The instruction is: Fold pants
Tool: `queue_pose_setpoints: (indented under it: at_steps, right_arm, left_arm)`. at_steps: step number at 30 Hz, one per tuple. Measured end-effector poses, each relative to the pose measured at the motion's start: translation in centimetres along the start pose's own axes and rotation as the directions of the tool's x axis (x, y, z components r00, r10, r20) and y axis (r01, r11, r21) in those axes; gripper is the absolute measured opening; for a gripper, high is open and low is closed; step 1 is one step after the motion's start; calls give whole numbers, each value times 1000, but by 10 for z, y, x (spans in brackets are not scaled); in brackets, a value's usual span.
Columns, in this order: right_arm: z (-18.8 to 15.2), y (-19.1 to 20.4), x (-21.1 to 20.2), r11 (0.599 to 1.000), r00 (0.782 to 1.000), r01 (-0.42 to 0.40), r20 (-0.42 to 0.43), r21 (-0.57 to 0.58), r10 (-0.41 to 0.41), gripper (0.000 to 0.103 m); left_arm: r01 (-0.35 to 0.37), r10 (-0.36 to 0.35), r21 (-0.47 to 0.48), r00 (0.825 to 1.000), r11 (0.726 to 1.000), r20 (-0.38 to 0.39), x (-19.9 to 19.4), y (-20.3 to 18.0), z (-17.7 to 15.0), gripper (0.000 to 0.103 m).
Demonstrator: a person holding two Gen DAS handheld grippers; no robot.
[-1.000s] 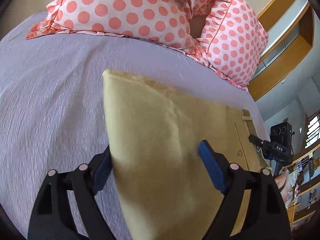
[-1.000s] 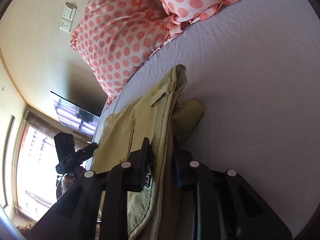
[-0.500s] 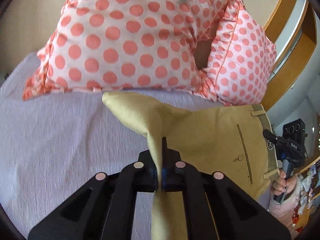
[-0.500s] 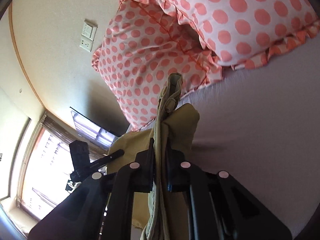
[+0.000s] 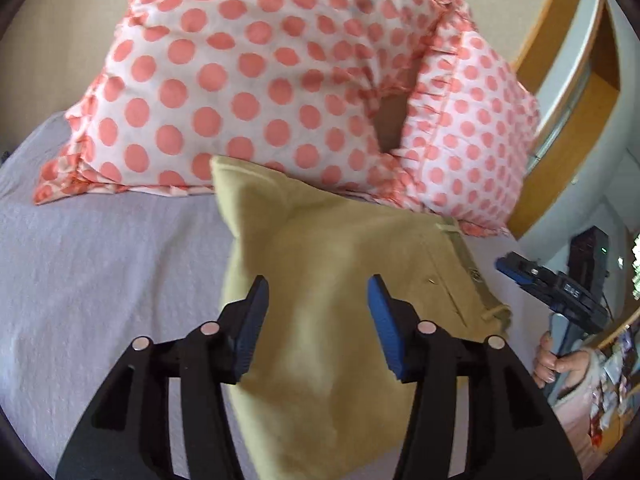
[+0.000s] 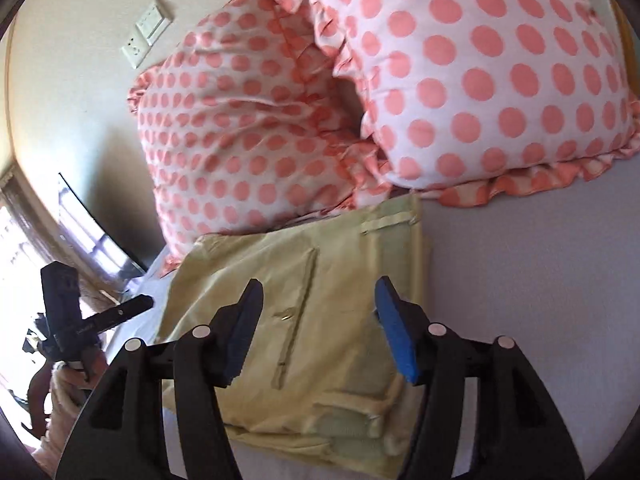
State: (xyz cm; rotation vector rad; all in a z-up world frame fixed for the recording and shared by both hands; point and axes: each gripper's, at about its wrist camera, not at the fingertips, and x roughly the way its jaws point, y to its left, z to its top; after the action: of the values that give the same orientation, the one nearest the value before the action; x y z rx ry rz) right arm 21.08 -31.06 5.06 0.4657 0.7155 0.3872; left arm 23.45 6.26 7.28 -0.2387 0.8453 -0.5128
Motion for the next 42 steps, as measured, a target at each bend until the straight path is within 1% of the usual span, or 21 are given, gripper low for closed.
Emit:
queue_pose_setpoints:
  at_steps: [2,4,5,6,7,8,9,10,11,12,13,15,16,20,22,23,25,26,30,35,42]
  right_arm:
    - [-7,-1,18,999,997,-2,-71,45,5,60]
    - [-14,-16,37,991,988,67,-147,117,-50,62]
    - [-17,-20,37,986,990,46,-140,161,-24,62]
    - [-20,-22,31,980,991,45,-133,196,-19,62]
    - [-20,-22,27,974,988,75,-146,213,-44,62]
    - [-21,-18,19,971,985,117,-149,206,-87,64]
    - [-25,-10,9,970,981,164,-137,178,-140,77]
    - [-32,1,-2,971,977,198,-112,136,-184,91]
    - [-43,15,-15,975,977,207,-75,79,-201,94]
    - [-55,29,-25,981,980,193,-49,26,-191,95]
    - [-69,41,-32,984,983,179,-30,-26,-180,98]
    - [-97,61,-40,974,978,205,-7,-101,-206,102]
    - [-109,69,-41,967,975,220,-2,-131,-222,102]
    - [-142,88,-27,935,954,289,-24,-205,-300,102]
    - [-149,92,-21,914,937,336,-21,-228,-349,102]
    - [-153,92,-21,906,929,352,-31,-233,-369,102]
    - [-159,89,-20,907,924,356,-59,-224,-378,102]
    - [-162,89,-21,904,922,364,-53,-226,-384,102]
    - [-172,98,-16,853,887,437,-20,-286,-462,102]
    - [-174,98,-18,856,887,441,-15,-270,-462,102]
    - [-173,98,-16,857,888,440,-14,-270,-460,102]
  left_arm:
    - [18,-19,-7,997,1000,-72,21,-11,-10,58]
    - [-41,36,-34,987,999,-154,51,-11,-17,57]
    - [-65,56,-45,984,997,-172,62,-9,-20,55]
    - [-103,100,-21,987,994,-123,60,-13,-21,58]
    - [-170,168,2,978,986,-127,59,-17,-23,58]
    - [-183,183,9,974,983,-131,54,-19,-28,58]
    - [-171,170,5,978,985,-125,46,-19,-34,62]
    - [-162,162,5,980,987,-113,35,-23,-42,69]
    - [-167,168,16,981,986,-99,22,-26,-52,74]
    - [-188,191,34,979,981,-76,9,-31,-65,82]
    - [-215,218,55,975,975,-49,-4,-36,-78,86]
    - [-299,301,79,954,951,-16,-21,-43,-103,95]
    - [-336,338,82,941,938,-10,-25,-46,-113,95]
    - [-374,378,111,926,921,-13,-28,-51,-142,95]
    - [-411,415,117,910,904,-18,-23,-51,-147,95]
    - [-417,422,116,906,901,-19,-21,-51,-150,96]
    - [-430,434,120,901,895,-8,-22,-53,-154,101]
    - [-435,439,124,899,892,-5,-23,-54,-156,101]
    - [-440,444,129,896,889,-4,-25,-55,-159,101]
    - [-456,459,123,888,882,4,-24,-56,-159,101]
    - [-456,459,122,888,882,2,-22,-54,-157,101]
